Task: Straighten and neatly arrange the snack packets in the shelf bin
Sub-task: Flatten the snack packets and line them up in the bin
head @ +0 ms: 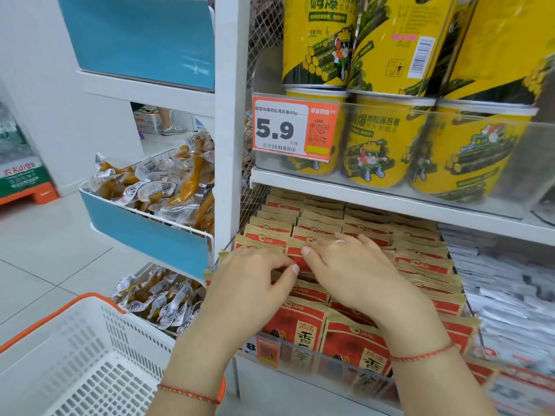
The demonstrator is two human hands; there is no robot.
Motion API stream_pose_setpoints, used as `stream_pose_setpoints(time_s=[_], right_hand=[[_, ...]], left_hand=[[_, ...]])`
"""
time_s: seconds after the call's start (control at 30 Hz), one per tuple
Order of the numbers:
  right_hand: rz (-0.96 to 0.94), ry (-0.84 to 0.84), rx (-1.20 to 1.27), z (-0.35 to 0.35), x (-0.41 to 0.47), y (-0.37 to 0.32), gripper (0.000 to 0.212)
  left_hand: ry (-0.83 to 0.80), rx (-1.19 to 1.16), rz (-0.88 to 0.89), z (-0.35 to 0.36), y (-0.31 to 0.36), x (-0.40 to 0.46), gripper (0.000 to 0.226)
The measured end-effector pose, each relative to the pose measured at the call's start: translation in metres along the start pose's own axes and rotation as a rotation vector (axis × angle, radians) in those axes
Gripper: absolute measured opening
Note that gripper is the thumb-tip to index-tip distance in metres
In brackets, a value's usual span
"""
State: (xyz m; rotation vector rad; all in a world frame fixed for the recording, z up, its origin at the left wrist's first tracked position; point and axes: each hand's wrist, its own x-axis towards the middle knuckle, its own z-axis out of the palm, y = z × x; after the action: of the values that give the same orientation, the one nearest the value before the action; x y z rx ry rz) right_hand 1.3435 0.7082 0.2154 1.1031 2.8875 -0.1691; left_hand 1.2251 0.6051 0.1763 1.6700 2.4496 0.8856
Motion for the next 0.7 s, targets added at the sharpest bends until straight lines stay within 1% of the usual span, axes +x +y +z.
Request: stream_pose_setpoints(time_s=[0.1, 0.17, 0.23, 0.3, 0.37, 0.43, 0.57, 0.63, 0.7], right_hand=[[0.019, -0.019, 0.011, 0.004, 0.009, 0.0, 0.054], [0.009, 0.016, 0.124, 0.003, 0.008, 0.006, 0.049], [0.013, 0.067, 0.253, -0.002, 0.0, 0.012, 0.038], [0.021, 0.094, 0.285, -0.008, -0.007, 0.019, 0.032], [0.024, 0.096, 0.269, -0.011, -0.012, 0.024, 0.03], [0.029, 0.097, 0.283, -0.012, -0.014, 0.022, 0.024], [0.056, 0.05, 0.28, -0.008, -0.01, 0.015, 0.018], [0.075, 0.076, 0.267, -0.008, -0.009, 0.013, 0.012], [0.083, 0.121, 0.222, -0.007, -0.009, 0.011, 0.01]], left_hand=[[-0.008, 0.029, 0.005, -0.001, 0.002, -0.002, 0.033], [-0.018, 0.031, 0.001, -0.003, 0.004, -0.003, 0.035], [-0.016, -0.006, -0.03, -0.005, 0.007, -0.003, 0.037], [-0.005, -0.057, -0.078, -0.006, 0.009, -0.002, 0.027], [0.0, -0.046, -0.098, -0.005, 0.01, -0.002, 0.014], [0.007, -0.009, -0.077, -0.005, 0.01, -0.003, 0.01], [0.006, 0.014, -0.058, -0.004, 0.008, -0.001, 0.026], [0.008, 0.013, -0.053, -0.003, 0.006, 0.0, 0.035], [0.028, 0.018, -0.044, -0.001, 0.005, 0.001, 0.039]])
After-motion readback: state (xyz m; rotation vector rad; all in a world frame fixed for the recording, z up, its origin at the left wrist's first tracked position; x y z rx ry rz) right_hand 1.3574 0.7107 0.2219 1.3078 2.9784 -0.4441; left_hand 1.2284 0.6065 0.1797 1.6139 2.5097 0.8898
